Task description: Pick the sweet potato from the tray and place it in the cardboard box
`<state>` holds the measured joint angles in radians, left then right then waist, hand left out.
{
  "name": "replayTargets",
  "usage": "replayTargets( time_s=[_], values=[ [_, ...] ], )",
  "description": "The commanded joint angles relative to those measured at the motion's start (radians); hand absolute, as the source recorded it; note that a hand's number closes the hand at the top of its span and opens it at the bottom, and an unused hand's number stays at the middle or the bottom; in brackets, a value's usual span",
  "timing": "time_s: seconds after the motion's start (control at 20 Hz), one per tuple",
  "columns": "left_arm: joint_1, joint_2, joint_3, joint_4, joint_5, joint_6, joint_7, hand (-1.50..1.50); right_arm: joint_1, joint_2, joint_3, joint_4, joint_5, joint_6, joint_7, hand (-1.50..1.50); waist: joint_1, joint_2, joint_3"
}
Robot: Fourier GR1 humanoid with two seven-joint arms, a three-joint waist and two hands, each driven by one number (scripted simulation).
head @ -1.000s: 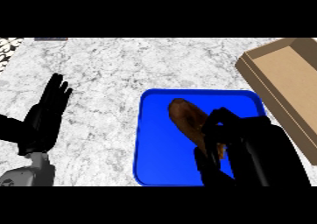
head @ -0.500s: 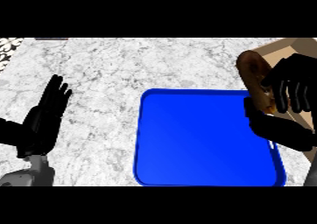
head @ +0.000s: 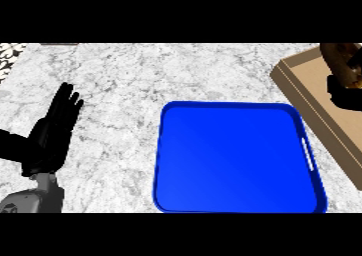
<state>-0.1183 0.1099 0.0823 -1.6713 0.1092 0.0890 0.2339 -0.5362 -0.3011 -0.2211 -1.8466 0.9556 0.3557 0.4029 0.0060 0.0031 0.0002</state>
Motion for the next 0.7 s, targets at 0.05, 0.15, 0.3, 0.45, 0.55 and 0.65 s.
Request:
replayTargets(
  time_s=[0.05, 0.15, 0.3, 0.45, 0.55, 0.65],
  values=[
    [0.018, 0.007, -0.002, -0.036, 0.002, -0.009, 0.018, 0.0, -0.014, -0.098, -0.042, 0.215, 0.036, -0.116, -0.144, 1.5, 0.003, -0.002, 0.0],
    [0.006, 0.013, 0.005, -0.013, 0.0, -0.013, 0.008, 0.0, 0.003, -0.103, -0.042, 0.327, 0.062, -0.196, -0.205, 1.5, 0.005, 0.0, 0.0],
    [0.024, -0.008, -0.011, -0.027, 0.002, -0.008, 0.016, 0.0, -0.093, -0.159, -0.058, 0.505, 0.059, -0.226, -0.272, 1.5, 0.009, 0.0, 0.0],
    [0.0, 0.019, 0.004, -0.059, 0.011, -0.012, 0.056, 0.0, -0.018, -0.187, 0.01, 0.584, 0.151, -0.219, -0.298, 1.5, 0.019, 0.003, 0.001],
    [-0.047, -0.018, -0.008, 0.04, -0.027, 0.024, -0.001, 0.0, -0.014, -0.255, 0.032, 0.656, 0.18, -0.111, -0.294, 1.5, 0.008, 0.012, -0.001],
    [-0.009, 0.003, -0.003, -0.024, 0.007, -0.009, 0.032, 0.0, -0.036, -0.269, 0.038, 0.728, 0.188, -0.04, -0.264, -1.5, 0.021, 0.004, 0.0]
  ],
)
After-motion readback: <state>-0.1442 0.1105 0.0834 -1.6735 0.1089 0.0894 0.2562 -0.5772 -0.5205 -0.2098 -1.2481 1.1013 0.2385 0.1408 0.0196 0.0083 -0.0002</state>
